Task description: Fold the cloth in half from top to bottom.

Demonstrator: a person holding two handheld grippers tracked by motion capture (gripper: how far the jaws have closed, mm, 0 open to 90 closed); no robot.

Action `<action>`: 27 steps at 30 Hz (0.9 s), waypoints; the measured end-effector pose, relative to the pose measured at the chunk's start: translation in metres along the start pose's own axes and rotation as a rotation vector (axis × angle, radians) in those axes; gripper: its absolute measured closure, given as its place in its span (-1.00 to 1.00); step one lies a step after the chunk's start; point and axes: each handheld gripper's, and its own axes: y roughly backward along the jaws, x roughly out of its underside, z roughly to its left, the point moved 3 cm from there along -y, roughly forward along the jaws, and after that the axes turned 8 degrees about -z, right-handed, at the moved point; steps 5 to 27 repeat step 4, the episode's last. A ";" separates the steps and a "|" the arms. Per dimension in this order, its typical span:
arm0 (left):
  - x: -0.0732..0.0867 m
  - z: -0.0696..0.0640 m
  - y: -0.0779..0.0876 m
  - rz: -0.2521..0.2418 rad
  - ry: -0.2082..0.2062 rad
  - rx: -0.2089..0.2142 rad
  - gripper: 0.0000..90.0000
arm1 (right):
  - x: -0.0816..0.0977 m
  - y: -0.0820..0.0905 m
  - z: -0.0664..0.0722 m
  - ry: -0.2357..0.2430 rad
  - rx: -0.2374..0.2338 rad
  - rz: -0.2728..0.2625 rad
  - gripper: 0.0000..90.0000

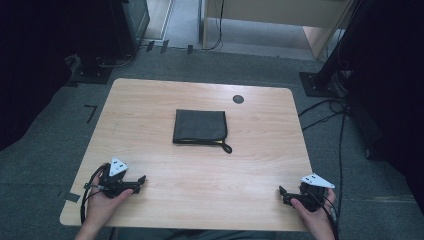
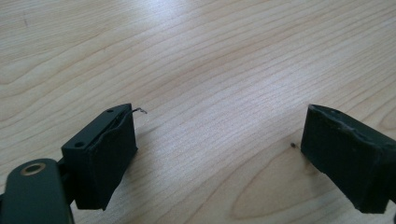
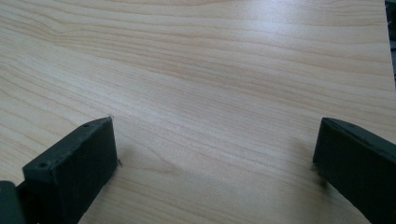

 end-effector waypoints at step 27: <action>0.000 0.000 0.000 -0.001 0.001 -0.003 -0.73 | 0.000 0.000 0.002 -0.012 0.013 -0.001 -1.00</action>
